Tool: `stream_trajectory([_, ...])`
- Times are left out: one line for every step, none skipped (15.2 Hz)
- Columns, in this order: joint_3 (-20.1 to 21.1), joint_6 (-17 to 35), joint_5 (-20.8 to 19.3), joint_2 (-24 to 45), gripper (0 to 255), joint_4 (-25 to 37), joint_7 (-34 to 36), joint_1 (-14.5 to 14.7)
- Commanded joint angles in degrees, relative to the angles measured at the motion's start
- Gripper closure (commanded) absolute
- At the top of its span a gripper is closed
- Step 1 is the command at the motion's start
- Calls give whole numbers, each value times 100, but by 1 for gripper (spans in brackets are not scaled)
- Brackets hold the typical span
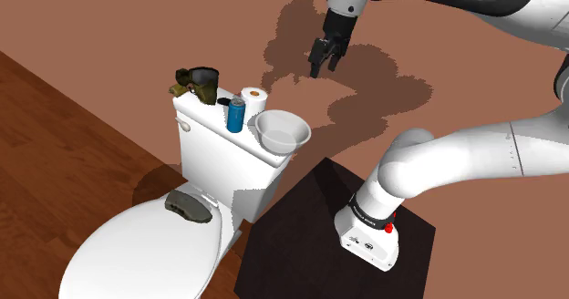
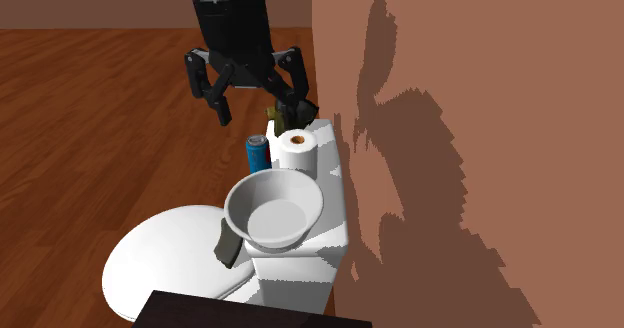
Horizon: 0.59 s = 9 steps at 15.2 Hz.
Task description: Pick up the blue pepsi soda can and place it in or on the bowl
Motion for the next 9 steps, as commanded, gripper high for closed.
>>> stream_trajectory([0,0,0,0,0,0,0,0])
stream_trajectory([57,180,28,138,0,-40,92,12])
stream_trajectory([113,359,52,284,0,-72,183,23])
stream_trajectory([169,536,75,437,0,-95,274,33])
stream_trajectory([225,713,94,598,0,-109,364,42])
stream_trajectory([281,887,110,765,0,-115,454,49])
stream_trajectory([335,1059,122,938,0,-112,545,56])
stream_trajectory([389,1228,131,1117,0,-101,635,62])
stream_trajectory([443,1394,136,1302,0,-81,726,65])
